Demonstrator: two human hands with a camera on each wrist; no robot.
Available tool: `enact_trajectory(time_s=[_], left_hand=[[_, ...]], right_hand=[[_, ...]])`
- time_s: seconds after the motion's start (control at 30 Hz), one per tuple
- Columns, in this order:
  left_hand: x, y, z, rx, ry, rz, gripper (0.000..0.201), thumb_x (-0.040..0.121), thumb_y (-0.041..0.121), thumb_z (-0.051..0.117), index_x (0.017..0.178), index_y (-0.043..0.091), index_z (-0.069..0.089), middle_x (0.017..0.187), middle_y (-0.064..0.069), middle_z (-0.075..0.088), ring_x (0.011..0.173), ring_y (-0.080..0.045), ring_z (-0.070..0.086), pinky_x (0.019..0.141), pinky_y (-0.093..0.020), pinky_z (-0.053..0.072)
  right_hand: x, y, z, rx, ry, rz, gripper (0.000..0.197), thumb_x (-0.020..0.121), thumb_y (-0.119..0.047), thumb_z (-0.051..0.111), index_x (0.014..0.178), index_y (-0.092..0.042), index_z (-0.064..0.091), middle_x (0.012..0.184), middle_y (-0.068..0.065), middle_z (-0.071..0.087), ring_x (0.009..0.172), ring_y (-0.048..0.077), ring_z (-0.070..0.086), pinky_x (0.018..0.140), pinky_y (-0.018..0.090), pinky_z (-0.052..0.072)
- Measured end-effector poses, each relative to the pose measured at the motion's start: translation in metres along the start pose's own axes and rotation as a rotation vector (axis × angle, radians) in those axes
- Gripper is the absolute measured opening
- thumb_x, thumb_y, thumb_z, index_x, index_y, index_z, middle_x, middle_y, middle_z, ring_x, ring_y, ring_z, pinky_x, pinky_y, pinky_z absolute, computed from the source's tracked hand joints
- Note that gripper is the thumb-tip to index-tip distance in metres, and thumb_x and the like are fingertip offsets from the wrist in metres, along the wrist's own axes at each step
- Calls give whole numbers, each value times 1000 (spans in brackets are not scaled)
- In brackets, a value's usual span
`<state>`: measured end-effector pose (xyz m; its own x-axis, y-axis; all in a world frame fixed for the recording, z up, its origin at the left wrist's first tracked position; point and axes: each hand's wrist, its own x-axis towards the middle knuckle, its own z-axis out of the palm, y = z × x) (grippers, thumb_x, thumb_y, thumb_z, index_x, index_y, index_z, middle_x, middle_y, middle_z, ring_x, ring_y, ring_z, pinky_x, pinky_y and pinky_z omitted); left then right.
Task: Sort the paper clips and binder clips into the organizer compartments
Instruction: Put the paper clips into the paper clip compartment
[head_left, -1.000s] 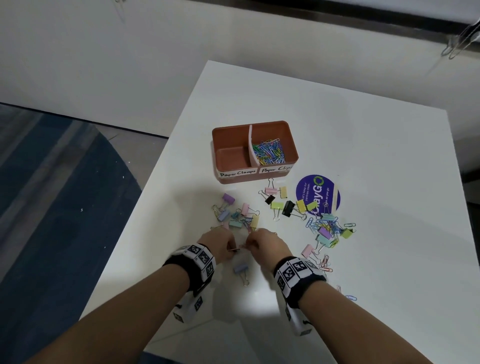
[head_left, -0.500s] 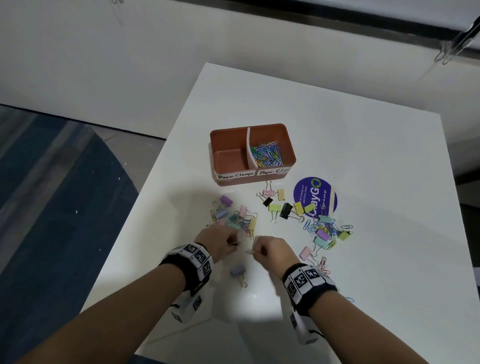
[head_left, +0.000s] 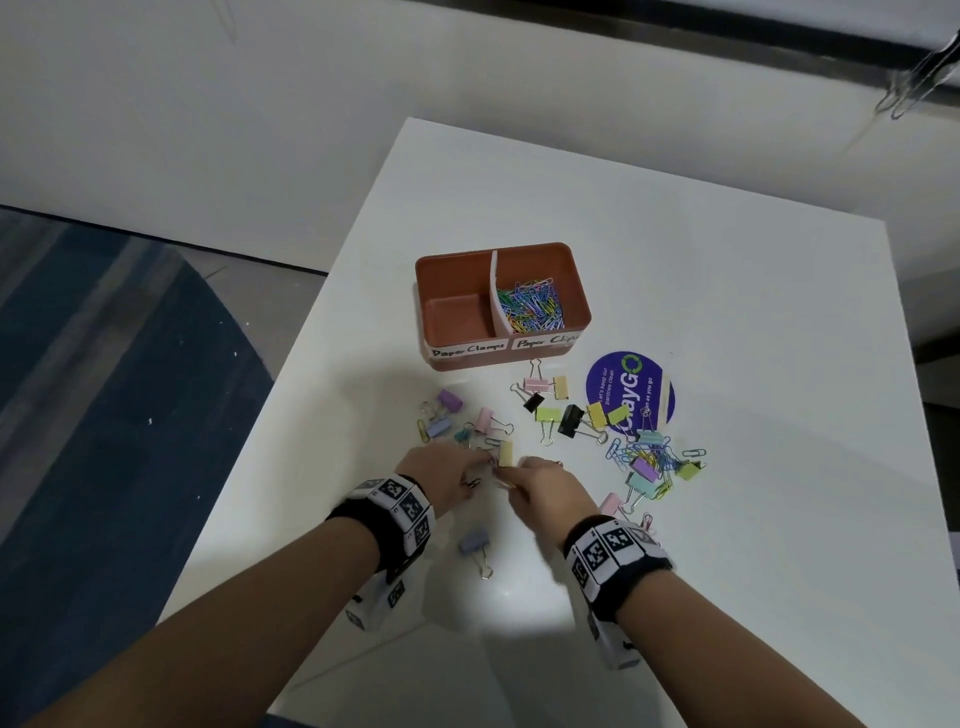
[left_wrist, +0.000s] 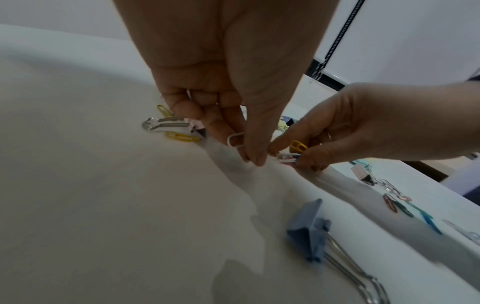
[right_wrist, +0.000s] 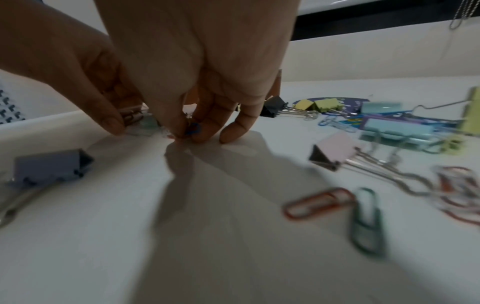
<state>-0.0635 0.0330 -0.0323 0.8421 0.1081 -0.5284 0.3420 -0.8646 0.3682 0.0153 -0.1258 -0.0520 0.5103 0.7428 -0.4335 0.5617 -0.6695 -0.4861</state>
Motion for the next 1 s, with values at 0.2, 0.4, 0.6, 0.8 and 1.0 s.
enact_trajectory(time_s=[0.2, 0.4, 0.6, 0.8, 1.0], left_hand=[[-6, 1, 9, -53, 45, -15, 28, 85, 28, 62, 112, 24, 59, 109, 2, 66, 104, -20, 59, 93, -32, 44], [-8, 8, 11, -228, 82, -53, 33, 82, 23, 66, 111, 22, 51, 85, 6, 59, 90, -19, 59, 86, -34, 50], [-9, 14, 6, -221, 13, -20, 64, 84, 21, 64, 140, 28, 34, 97, 0, 65, 92, -19, 60, 86, -30, 49], [-15, 4, 3, -191, 9, -41, 32, 81, 23, 66, 110, 20, 52, 98, -3, 66, 89, -21, 59, 79, -29, 45], [-18, -6, -5, -155, -69, -13, 53, 82, 19, 65, 131, 25, 46, 104, -7, 67, 97, -23, 60, 85, -28, 44]], right_hand=[[-24, 21, -3, 85, 8, -35, 37, 83, -18, 44, 112, -24, 66, 97, 5, 65, 90, 26, 64, 80, 31, 51], [-29, 26, -10, 180, 77, 86, 21, 89, -16, 51, 106, -21, 63, 96, 5, 68, 89, 25, 62, 76, 29, 48], [-18, 16, -5, 122, 3, 49, 33, 90, -19, 49, 120, -25, 61, 107, 7, 66, 101, 28, 61, 86, 35, 50], [-11, 3, -1, 68, -50, -86, 37, 95, -20, 43, 124, -38, 57, 98, 9, 56, 90, 29, 57, 80, 33, 48], [-8, 5, -5, 160, 27, 16, 33, 91, -16, 48, 121, -23, 61, 115, 9, 63, 107, 28, 60, 92, 33, 47]])
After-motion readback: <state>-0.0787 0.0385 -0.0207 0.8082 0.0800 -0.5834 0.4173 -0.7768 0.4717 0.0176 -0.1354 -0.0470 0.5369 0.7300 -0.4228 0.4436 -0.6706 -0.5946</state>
